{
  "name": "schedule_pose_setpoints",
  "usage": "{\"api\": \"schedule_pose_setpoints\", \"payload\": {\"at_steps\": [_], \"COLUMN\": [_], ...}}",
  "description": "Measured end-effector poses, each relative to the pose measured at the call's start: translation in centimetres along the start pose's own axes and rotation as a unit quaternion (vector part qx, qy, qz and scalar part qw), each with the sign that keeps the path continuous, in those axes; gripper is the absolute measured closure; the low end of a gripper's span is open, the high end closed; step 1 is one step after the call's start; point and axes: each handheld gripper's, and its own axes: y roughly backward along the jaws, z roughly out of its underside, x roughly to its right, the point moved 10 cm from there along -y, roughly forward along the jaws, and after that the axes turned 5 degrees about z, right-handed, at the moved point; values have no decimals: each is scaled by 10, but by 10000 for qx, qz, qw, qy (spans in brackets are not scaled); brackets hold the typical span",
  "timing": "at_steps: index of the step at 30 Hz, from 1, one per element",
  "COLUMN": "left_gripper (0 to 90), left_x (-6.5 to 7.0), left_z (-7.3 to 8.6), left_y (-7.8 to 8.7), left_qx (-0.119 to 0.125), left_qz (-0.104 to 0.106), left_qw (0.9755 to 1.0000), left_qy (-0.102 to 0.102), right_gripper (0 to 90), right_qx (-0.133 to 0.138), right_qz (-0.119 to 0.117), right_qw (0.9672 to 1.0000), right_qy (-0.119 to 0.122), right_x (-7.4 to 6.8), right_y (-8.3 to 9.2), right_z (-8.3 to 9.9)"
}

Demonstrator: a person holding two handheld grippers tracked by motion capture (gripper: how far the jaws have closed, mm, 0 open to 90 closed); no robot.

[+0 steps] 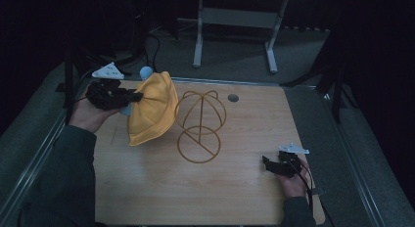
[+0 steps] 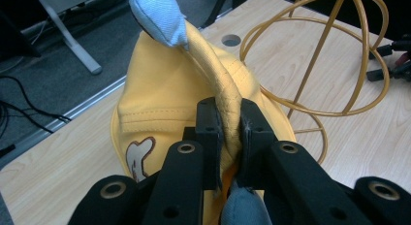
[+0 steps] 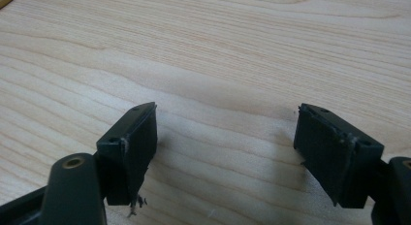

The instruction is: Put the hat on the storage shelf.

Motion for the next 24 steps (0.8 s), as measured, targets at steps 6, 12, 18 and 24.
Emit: {"api": "schedule_pose_setpoints", "payload": {"at_steps": [6,12,18,24], "left_gripper": [816,815,816,816], "left_x": [-2,-5,-7,-5], "left_z": [1,-1,-4,-8], "left_y": [3,7,14,21], "left_qx": [60,174,403,569], "left_qz": [70,103,162,209], "left_qw": [10000,9998,9991,9981], "left_qy": [11,-11,-35,-114], "right_gripper": [235,235,235,235], "right_qx": [-3,-3,-3,-8], "right_qz": [-6,-12,-12,-14], "right_qw": [10000,10000,10000,10000], "right_qy": [6,8,11,13], "right_x": [0,0,0,0], "right_y": [0,0,0,0], "right_z": [0,0,0,0]}}
